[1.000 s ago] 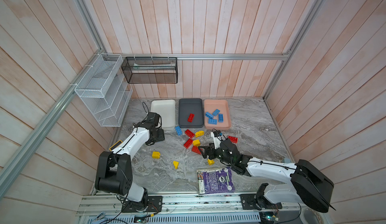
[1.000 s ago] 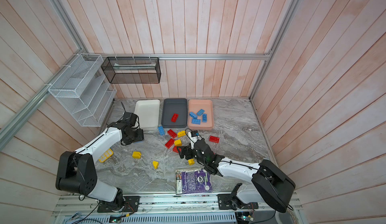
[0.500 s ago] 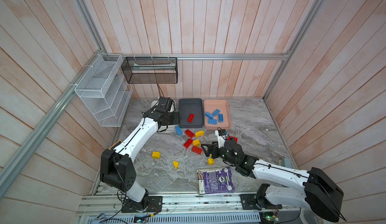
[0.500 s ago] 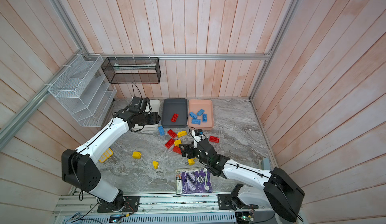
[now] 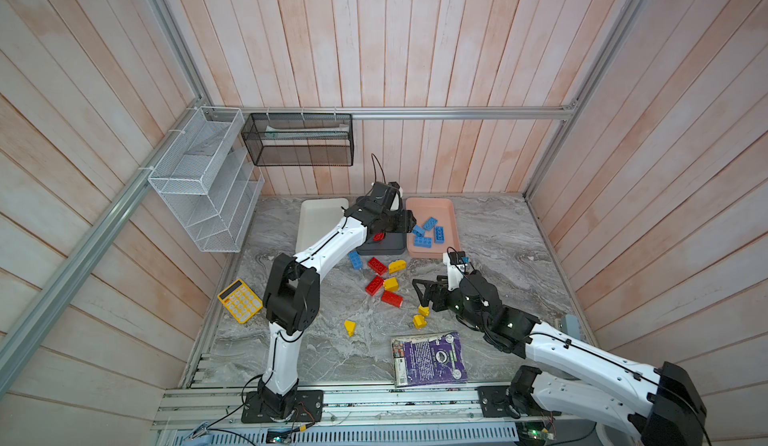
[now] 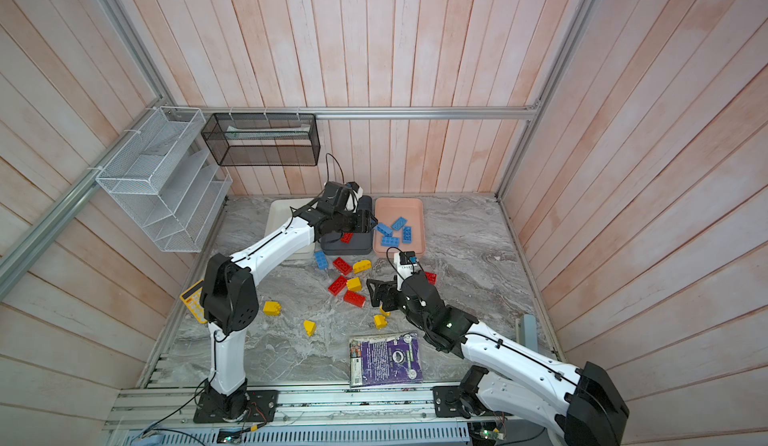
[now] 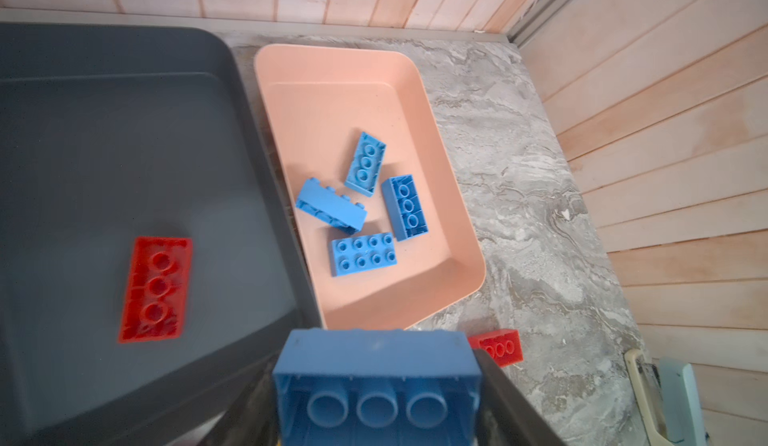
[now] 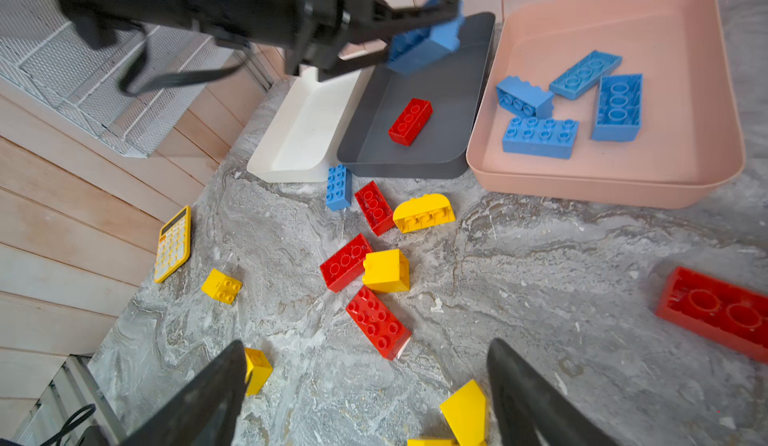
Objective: Sort the legos into containers by color
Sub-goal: 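Carry the large blue brick over the pink tray and open the left gripper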
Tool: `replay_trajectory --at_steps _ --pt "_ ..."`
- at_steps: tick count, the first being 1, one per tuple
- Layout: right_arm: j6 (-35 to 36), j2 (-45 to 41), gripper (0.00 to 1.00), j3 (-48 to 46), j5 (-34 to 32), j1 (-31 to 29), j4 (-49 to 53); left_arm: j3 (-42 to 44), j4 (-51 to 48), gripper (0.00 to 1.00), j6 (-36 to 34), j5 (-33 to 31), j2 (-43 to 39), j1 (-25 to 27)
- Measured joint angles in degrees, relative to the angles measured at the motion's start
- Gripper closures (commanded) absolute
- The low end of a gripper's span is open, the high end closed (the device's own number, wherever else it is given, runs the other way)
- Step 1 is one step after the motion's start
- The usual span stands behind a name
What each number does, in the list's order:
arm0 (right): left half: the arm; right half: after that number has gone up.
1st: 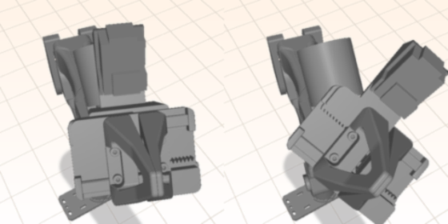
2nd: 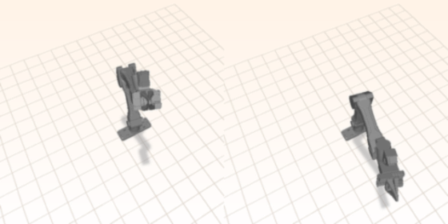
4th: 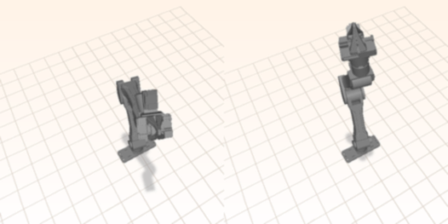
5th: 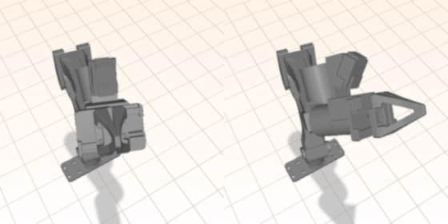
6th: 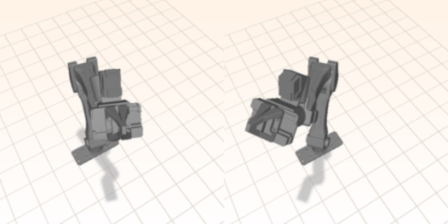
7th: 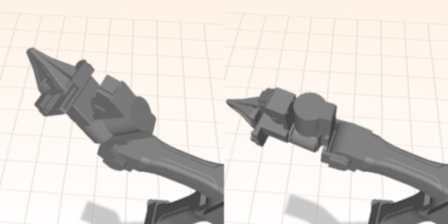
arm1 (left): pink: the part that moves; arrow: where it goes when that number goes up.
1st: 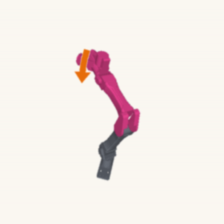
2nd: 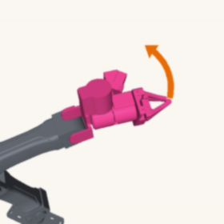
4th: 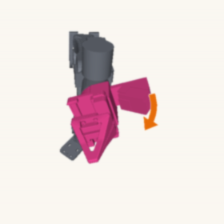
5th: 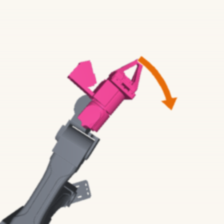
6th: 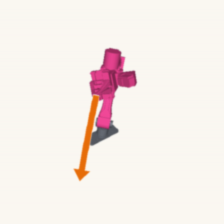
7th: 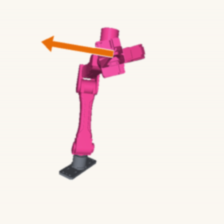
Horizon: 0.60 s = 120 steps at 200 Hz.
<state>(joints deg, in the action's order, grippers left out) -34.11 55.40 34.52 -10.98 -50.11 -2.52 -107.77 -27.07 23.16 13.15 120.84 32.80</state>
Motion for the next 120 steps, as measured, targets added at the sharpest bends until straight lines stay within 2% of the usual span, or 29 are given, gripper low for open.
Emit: replay_trajectory --at_steps 37,68,120 --pt "1.57 -0.09 0.1 3.58 -0.33 0.0 1.75 -14.08 -0.02 0.5 0.57 2.45 11.63 1.62" --pt "2.82 0.9 0.1 5.27 -0.57 0.0 2.71 -22.53 -0.59 0.47 1.11 3.56 18.82 1.79" --pt "3.19 1.27 0.1 5.29 -0.57 0.0 3.54 -25.35 -1.68 0.43 1.51 4.46 22.32 1.73"
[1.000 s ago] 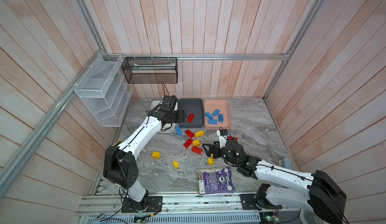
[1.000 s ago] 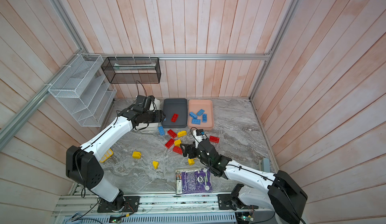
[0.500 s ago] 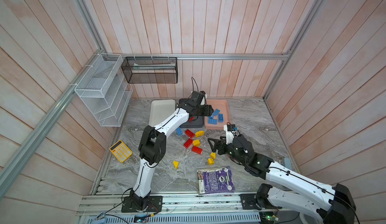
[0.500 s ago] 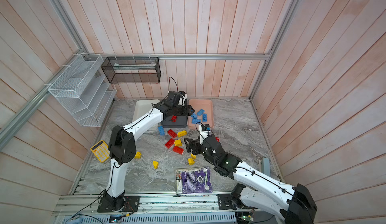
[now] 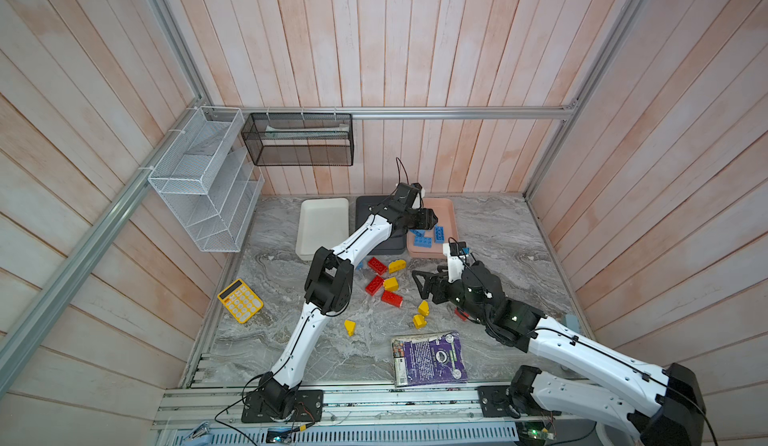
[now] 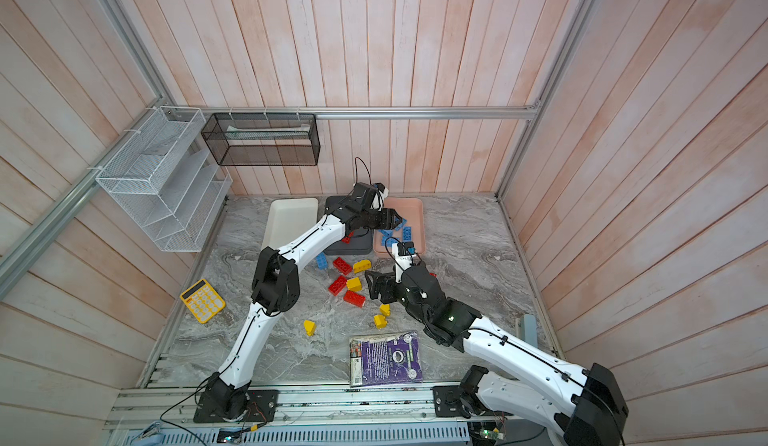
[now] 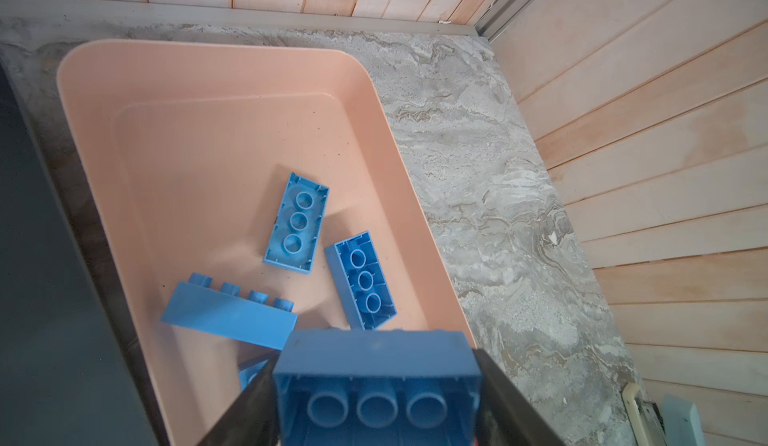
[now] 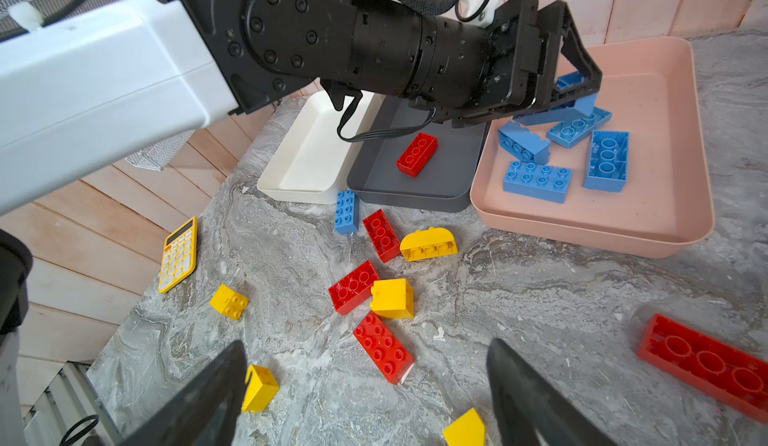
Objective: Sort the legos into containers by color
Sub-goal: 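Carry the large blue brick over the pink tray and open the left gripper, then withdraw the left gripper while the right gripper lowers to the small blue brick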
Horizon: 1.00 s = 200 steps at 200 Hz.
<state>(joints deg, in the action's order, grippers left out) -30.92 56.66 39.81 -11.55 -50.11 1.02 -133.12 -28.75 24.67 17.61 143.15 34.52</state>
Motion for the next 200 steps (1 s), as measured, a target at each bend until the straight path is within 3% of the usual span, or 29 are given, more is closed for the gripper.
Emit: replay_trajectory --at_steps 58,96,125,152,200 --pt "0.59 0.31 0.1 0.0 0.0 0.0 1.16 -1.97 -0.42 0.2 -0.52 0.17 0.11 0.0" --pt "0.7 -1.05 0.1 0.15 -0.2 0.0 3.37 -1.86 -0.39 0.14 -0.7 0.09 -0.22 -0.26" --pt "0.74 -3.45 0.11 1.55 -0.44 0.0 5.16 2.99 -0.48 0.14 -0.92 -0.39 -4.02 -0.74" --pt "1.55 -3.69 0.11 4.33 -0.42 0.0 6.56 10.73 -0.13 0.14 -1.14 -2.1 -11.96 -1.46" --pt "5.57 5.42 0.11 11.56 1.66 -0.02 10.19 34.64 4.76 0.14 -0.87 -6.6 -37.48 -4.59"
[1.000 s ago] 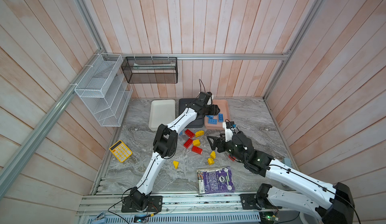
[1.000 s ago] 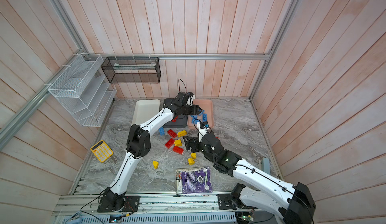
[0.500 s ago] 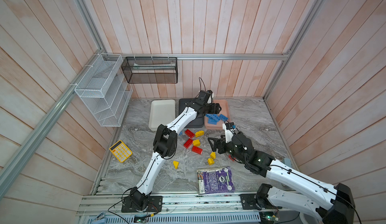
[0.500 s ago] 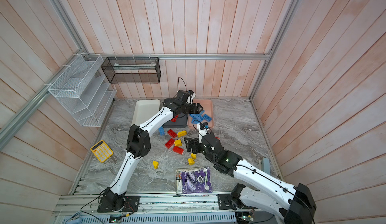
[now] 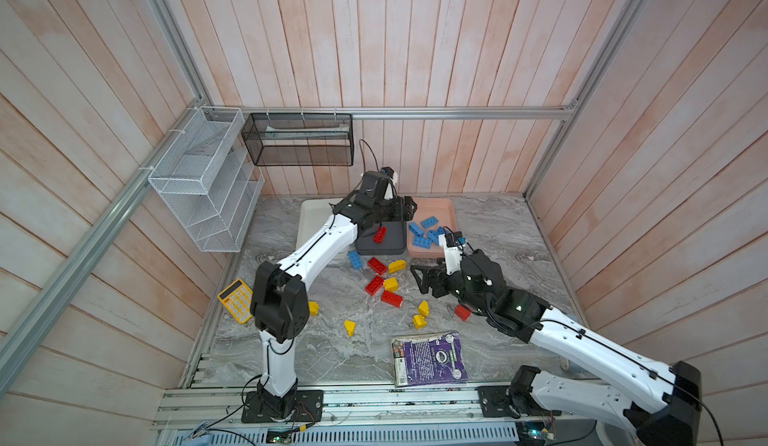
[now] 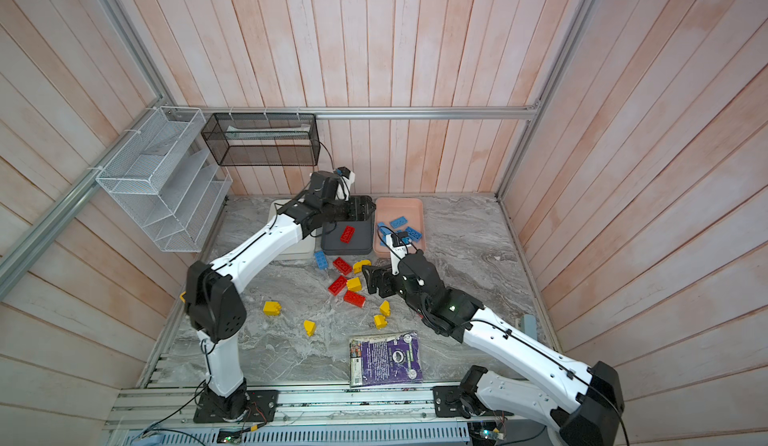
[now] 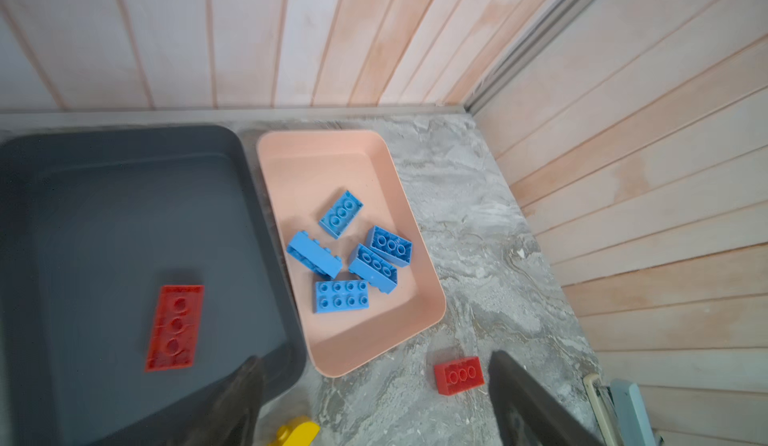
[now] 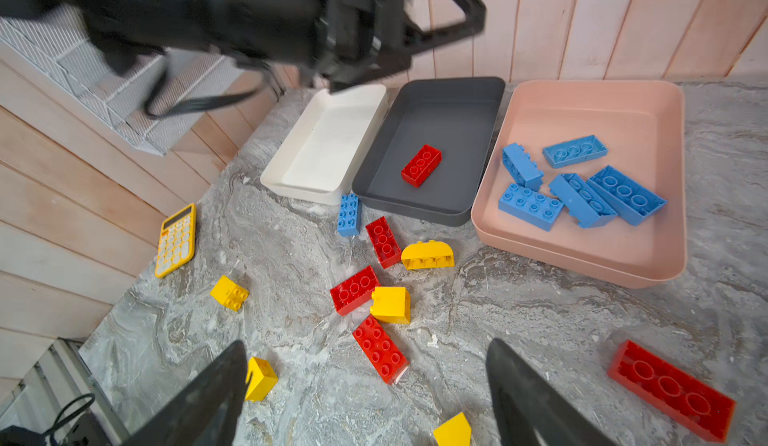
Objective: Sort the legos into containers by color
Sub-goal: 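Withdraw the left gripper while the right gripper lowers to the small blue brick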
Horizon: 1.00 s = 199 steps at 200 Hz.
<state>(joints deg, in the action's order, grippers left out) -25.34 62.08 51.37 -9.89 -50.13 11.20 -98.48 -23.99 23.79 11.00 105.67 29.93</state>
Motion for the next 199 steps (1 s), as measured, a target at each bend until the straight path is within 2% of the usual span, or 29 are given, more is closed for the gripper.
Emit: replay_trajectory --at_steps 35,61,98,154,179,199 --pt "2.82 8.85 0.11 4.74 3.17 0.0 2.01 22.36 5.18 0.14 1.33 -3.61 -21.53 -4.42" --pt "4.04 15.8 0.11 8.17 5.66 0.0 2.56 31.34 4.26 0.14 1.27 -6.64 -32.26 -6.29" --pt "4.68 27.69 0.19 14.91 8.74 -0.15 2.32 38.99 0.61 0.14 -0.35 -12.04 -46.07 -7.15" --pt "4.81 43.95 0.35 27.23 9.55 -0.61 2.93 47.19 -3.69 0.12 -3.89 -20.5 -63.25 -7.17" --pt "4.81 48.78 0.38 32.02 9.51 -0.79 3.72 52.15 -4.59 0.1 -4.13 -23.17 -67.38 -7.17" --pt "4.7 52.72 0.4 36.15 9.35 -0.85 4.68 53.55 -5.84 0.1 -4.11 -23.69 -67.47 -7.17"
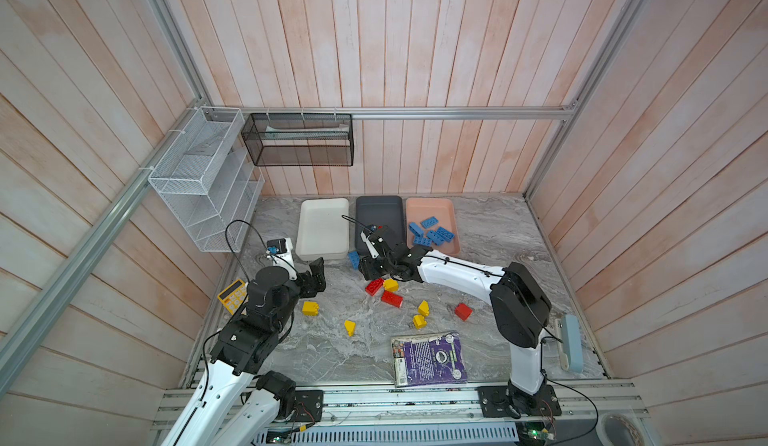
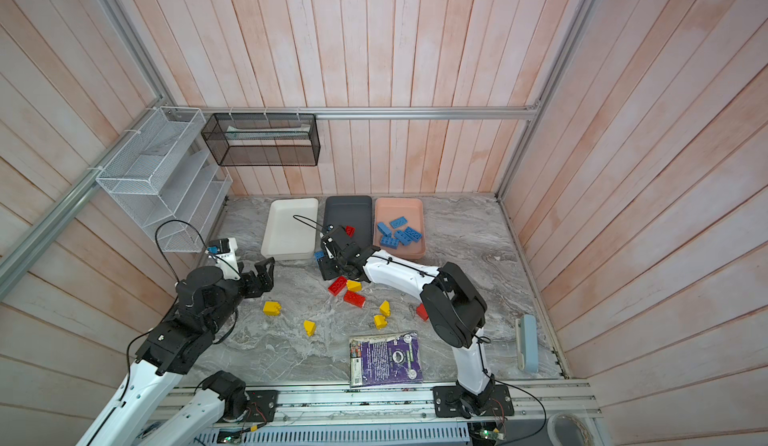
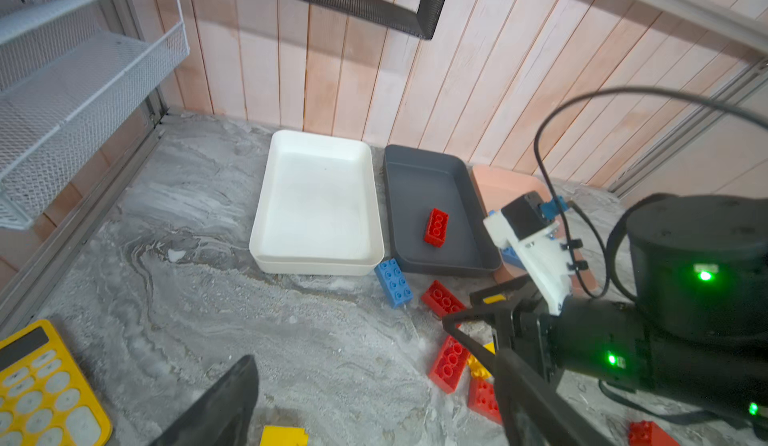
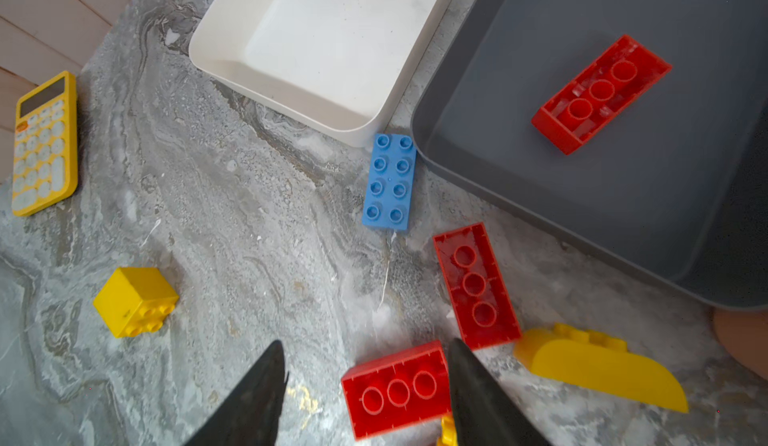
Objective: Sort the legos into containers by color
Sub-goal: 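Withdraw the left gripper while the right gripper lowers to the small blue brick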
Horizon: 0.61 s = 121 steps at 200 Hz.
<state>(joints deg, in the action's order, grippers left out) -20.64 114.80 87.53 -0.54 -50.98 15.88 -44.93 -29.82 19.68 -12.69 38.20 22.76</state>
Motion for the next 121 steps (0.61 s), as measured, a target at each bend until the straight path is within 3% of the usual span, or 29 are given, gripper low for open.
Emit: replay_trajectory --at_steps 121 --pt "-0.57 15.76 0.27 14.86 -1.16 -0.22 4.85 0.0 0.17 0.1 -0.66 0.48 2.19 -0.63"
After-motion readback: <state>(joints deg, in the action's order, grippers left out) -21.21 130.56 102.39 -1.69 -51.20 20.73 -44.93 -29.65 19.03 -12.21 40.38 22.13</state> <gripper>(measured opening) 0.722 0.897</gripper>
